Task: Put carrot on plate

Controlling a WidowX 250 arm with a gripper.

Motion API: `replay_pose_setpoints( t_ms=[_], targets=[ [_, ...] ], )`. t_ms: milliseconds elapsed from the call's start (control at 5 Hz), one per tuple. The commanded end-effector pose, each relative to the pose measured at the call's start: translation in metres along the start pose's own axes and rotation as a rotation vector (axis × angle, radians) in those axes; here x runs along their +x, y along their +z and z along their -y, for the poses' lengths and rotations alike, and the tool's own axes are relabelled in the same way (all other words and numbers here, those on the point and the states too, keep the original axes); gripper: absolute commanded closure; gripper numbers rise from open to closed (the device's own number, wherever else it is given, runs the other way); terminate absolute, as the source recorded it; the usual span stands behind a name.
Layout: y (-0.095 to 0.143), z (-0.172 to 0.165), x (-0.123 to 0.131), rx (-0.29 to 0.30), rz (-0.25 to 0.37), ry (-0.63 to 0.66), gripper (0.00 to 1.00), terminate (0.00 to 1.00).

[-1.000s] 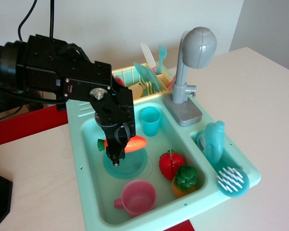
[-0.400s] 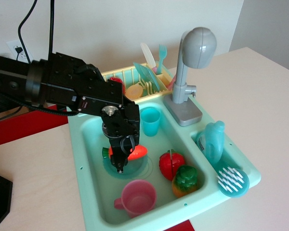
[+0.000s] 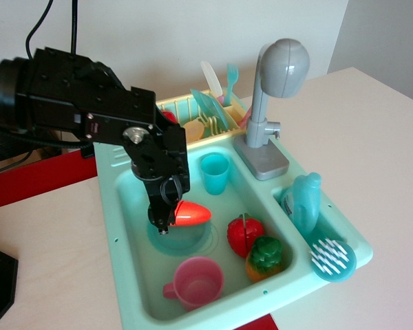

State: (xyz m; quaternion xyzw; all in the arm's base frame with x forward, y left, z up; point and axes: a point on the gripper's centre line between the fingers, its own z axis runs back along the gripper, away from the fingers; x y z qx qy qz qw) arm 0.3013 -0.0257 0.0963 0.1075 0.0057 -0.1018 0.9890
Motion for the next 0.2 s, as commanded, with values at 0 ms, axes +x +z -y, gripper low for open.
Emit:
replay_pose_setpoints(
  t_ms=[0],
  targets=[
    [0.0422,-0.0376,-0.0088,0.039,0.102,0.055,0.0,1.0]
  ],
)
